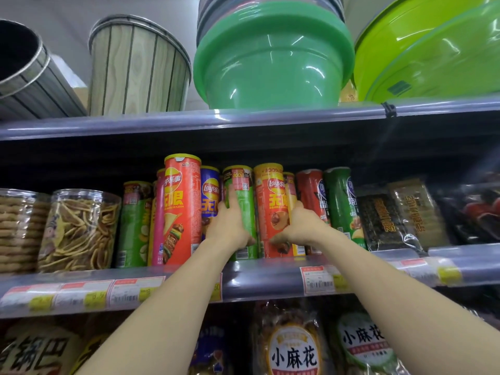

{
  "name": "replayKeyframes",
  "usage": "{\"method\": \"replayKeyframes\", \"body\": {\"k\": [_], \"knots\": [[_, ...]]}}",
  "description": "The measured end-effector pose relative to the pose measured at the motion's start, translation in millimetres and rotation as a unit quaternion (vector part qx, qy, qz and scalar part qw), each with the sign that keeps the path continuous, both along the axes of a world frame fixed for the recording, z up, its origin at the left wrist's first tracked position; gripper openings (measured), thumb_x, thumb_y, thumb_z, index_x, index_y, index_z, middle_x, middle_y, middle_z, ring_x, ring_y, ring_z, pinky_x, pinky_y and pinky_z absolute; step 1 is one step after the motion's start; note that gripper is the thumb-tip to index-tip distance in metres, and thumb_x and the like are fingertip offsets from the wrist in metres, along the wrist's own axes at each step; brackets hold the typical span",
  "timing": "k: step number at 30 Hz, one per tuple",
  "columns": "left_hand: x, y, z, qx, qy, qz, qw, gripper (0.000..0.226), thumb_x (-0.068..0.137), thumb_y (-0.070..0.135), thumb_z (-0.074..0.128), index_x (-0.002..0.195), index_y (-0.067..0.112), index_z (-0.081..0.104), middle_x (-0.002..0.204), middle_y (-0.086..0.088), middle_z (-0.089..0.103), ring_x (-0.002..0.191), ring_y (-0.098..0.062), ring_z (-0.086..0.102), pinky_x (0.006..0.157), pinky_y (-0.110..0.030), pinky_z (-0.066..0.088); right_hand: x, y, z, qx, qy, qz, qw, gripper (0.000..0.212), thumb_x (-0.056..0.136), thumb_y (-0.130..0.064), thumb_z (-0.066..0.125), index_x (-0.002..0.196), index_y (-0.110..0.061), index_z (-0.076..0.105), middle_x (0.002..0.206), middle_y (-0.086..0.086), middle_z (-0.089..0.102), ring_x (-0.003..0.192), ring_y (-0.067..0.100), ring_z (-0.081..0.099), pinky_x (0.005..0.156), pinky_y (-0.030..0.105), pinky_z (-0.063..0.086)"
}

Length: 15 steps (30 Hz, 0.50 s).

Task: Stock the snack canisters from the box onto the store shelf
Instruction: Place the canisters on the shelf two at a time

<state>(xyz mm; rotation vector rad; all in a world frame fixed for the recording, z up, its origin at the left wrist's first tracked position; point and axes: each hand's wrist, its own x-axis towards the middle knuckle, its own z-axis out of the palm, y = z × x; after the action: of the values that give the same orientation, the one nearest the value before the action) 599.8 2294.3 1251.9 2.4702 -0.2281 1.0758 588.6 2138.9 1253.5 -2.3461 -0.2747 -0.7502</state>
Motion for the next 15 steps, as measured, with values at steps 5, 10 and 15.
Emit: {"method": "replayKeyframes", "body": {"k": [5, 10, 15], "knots": [[-14, -3, -7, 0.011, -0.023, 0.012, 1.000, 0.109, 0.068, 0.032, 0.081, 0.147, 0.013, 0.008, 0.142, -0.018, 0.033, 0.124, -0.040, 0.045, 0.098, -0.049, 0.042, -21, -16, -10, 0.022, -0.132, -0.008, 0.991, 0.064, 0.074, -0.033, 0.074, 0.119, -0.005, 0.040, 0.099, 0.008, 0.060, 0.086, 0.024, 0.059, 0.066, 0.031, 0.046], [-47, -4, -14, 0.038, -0.110, -0.008, 0.993, 0.048, 0.082, 0.026, 0.063, 0.126, 0.013, 0.047, 0.119, -0.012, 0.060, 0.107, -0.033, 0.057, 0.084, -0.042, 0.048, -47, -34, -29, 0.020, -0.226, -0.007, 0.974, 0.031, 0.080, -0.023, 0.065, 0.108, -0.010, 0.064, 0.092, 0.004, 0.067, 0.087, 0.018, 0.061, 0.078, 0.029, 0.048], [-91, 0, -48, 0.065, -0.193, -0.074, 0.976, 0.025, 0.084, 0.022, 0.058, 0.108, 0.018, 0.059, 0.088, -0.003, 0.068, 0.085, -0.029, 0.061, 0.074, -0.038, 0.050, -76, -39, -72, 0.001, -0.277, -0.001, 0.961, 0.011, 0.079, -0.018, 0.062, 0.089, -0.017, 0.067, 0.079, 0.001, 0.066, 0.075, 0.017, 0.059, 0.071, 0.031, 0.048]]}}
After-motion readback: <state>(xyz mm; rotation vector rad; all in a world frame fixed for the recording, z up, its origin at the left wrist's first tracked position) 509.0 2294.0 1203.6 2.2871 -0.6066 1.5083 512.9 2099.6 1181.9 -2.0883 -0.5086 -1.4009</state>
